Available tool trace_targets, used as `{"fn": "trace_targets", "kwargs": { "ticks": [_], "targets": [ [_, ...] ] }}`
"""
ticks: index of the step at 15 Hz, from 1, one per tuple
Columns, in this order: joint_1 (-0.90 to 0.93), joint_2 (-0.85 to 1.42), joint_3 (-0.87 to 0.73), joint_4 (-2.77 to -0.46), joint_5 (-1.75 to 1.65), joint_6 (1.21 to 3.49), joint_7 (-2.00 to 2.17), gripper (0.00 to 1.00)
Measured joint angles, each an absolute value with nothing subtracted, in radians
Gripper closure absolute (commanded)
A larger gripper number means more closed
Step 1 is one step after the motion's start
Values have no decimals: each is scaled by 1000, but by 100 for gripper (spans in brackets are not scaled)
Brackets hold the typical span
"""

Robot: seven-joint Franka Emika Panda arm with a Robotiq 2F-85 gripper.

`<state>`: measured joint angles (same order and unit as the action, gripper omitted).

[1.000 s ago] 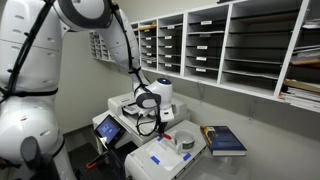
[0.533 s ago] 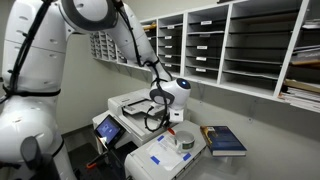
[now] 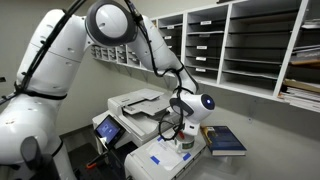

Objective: Put the pen in the cup

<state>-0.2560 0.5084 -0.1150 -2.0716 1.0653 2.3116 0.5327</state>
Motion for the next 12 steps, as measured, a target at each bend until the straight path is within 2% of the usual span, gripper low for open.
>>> {"fn": "trace_targets", "kwargs": {
  "ticks": [2,8,12],
  "targets": [
    [-257,537,-131,-2043,1071,2298,533,45],
    [-246,554,-155,-2007,1067,2300,535,0],
    [-157,512,-201,-2034,905,2359,654,0]
  ]
}}
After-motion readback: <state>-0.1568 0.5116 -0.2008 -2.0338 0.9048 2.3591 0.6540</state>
